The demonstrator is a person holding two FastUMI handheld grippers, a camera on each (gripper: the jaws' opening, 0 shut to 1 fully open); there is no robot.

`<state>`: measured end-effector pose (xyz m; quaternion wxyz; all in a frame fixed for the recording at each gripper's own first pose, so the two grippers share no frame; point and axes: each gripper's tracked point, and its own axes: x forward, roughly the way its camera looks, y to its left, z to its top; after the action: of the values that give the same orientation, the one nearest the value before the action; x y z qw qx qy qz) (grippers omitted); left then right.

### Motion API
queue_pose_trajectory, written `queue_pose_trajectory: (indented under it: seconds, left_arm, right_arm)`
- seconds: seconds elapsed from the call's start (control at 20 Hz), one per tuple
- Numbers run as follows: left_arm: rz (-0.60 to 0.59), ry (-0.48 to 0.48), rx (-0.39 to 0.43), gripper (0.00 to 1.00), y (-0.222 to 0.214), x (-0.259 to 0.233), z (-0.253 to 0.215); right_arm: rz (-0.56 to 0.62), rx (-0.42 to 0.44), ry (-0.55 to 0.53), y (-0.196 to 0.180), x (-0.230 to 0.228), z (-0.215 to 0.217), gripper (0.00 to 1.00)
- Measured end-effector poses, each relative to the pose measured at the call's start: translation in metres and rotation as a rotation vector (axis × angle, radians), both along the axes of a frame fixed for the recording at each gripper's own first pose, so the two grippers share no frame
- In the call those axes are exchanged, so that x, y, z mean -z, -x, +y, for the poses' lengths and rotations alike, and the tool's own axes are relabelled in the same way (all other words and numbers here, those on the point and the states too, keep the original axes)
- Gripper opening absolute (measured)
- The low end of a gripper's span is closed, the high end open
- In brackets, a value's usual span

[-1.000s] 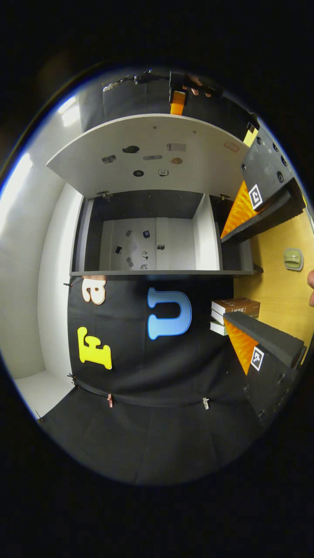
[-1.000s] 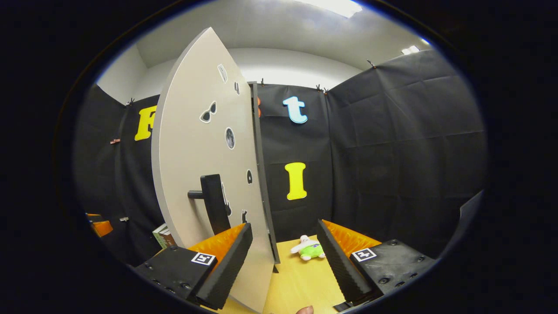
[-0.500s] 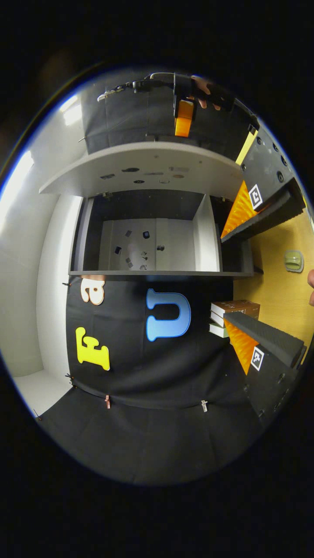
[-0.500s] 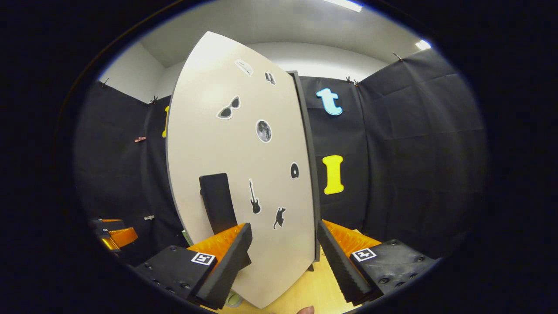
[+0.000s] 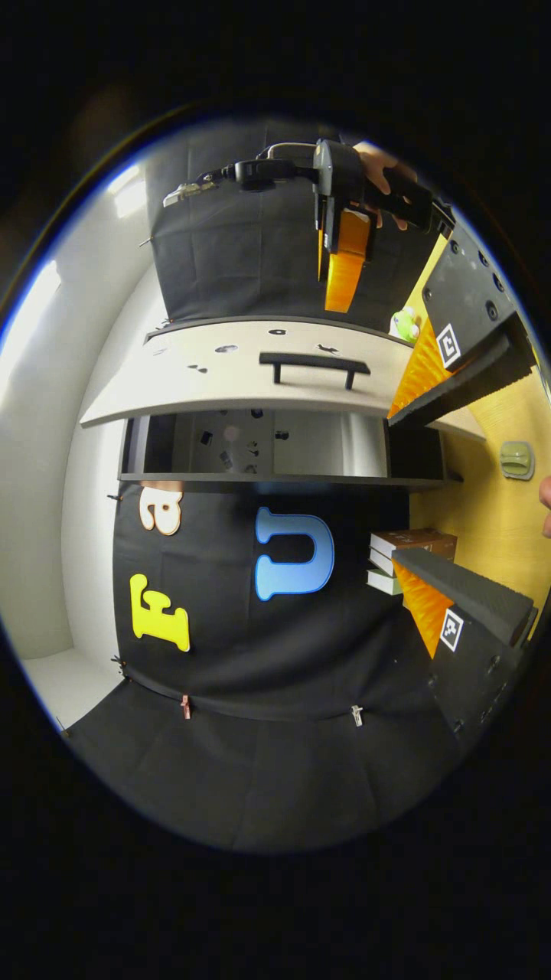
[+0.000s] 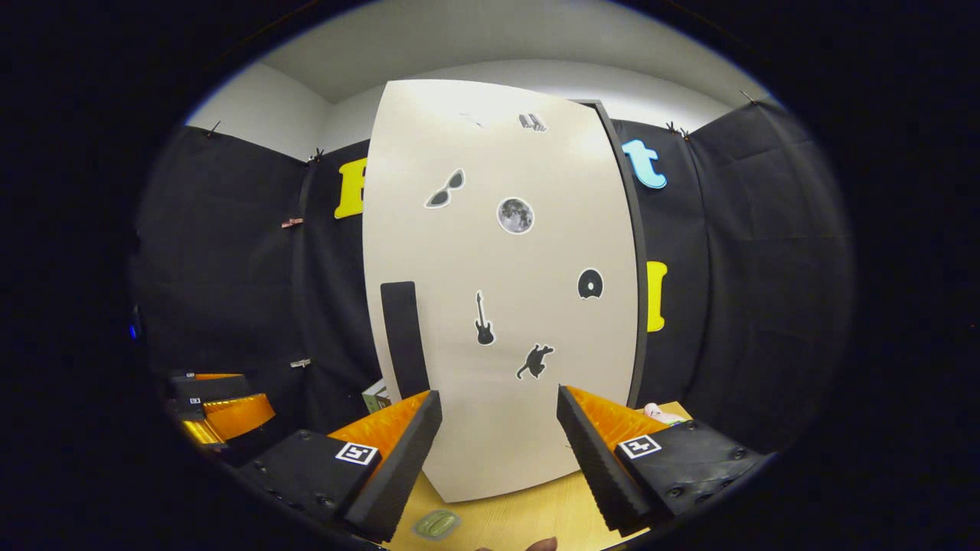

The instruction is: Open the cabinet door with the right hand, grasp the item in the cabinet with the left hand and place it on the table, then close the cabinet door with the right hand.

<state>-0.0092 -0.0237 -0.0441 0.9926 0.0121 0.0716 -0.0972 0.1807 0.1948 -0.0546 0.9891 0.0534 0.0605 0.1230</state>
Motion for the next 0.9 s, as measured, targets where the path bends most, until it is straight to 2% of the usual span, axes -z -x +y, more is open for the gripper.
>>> queue_pose_trajectory:
  seconds: [0.2, 0.25, 0.3, 0.55, 0.9]
  left_arm:
    - [-0.005, 0.002, 0.008, 0.98, -0.001, -0.005, -0.007]
    - [-0.008, 0.000, 0.013, 0.99, -0.001, -0.007, -0.009]
    - [-0.009, -0.004, 0.019, 0.99, -0.001, -0.008, -0.013]
    - [-0.011, -0.007, 0.046, 0.98, 0.002, -0.013, -0.028]
    - [-0.007, -0.007, 0.046, 0.98, 0.009, -0.015, -0.029]
  right_arm:
    - [-0.014, 0.042, -0.018, 0.004, -0.007, -0.019, 0.98]
    - [-0.016, 0.054, -0.022, 0.005, -0.008, -0.025, 1.00]
    - [-0.019, 0.065, -0.024, 0.008, -0.009, -0.030, 0.98]
    - [-0.032, 0.104, -0.020, 0.021, -0.011, -0.051, 0.98]
    - [-0.041, 0.109, -0.019, 0.033, -0.017, -0.054, 0.98]
